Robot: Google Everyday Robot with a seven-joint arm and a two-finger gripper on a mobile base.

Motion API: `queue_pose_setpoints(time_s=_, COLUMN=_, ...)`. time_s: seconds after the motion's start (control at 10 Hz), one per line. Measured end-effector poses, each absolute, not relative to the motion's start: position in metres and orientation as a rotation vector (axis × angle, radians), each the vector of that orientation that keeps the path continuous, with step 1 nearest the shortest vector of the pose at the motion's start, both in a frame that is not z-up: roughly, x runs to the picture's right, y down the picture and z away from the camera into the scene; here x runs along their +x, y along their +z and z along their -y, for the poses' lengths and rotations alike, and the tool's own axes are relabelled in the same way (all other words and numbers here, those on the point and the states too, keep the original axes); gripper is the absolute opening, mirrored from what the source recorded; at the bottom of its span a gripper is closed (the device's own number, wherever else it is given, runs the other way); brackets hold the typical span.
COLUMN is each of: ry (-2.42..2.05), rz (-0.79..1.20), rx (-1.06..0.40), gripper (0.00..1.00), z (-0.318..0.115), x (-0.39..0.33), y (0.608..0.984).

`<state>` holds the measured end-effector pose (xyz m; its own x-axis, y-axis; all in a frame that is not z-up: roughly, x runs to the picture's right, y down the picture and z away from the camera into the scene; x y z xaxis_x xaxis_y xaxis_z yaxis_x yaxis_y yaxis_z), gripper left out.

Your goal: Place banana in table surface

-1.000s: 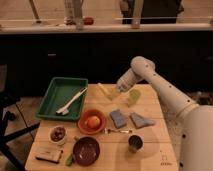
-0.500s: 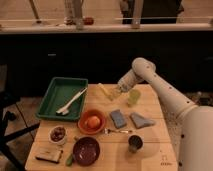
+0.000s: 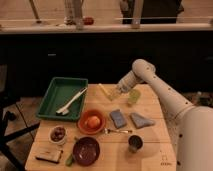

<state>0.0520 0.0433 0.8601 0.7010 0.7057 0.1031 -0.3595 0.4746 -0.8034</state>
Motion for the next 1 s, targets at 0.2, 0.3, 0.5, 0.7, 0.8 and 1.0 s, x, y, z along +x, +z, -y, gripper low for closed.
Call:
queue_pose_setpoints(time_s=0.2, ry=0.687, rz=0.464, rx=-0.848, gripper=0.02, z=-0.044, x=0.055, y=0.864)
queue_pose_setpoints(time_s=0.3, ry=0.691, rz=0.467, rx=-0.848, gripper=0.02, z=-0.044, x=0.057, y=0.866)
queue_pose_setpoints(time_s=0.5, ry=0.698, rz=0.472, rx=-0.847, gripper=0.02, z=-0.046, x=0.062, y=0.870)
queue_pose_setpoints(time_s=0.7, ry=0.702, rz=0.475, rx=-0.847, gripper=0.02, z=-0.048, x=0.065, y=0.875)
queue_pose_setpoints(time_s=0.8, ry=0.704, rz=0.478, rx=-0.846, gripper=0.02, z=-0.048, x=0.066, y=0.876)
queue_pose_setpoints(time_s=1.0, ry=0.709, rz=0.480, rx=-0.846, gripper=0.02, z=-0.050, x=0.070, y=0.880)
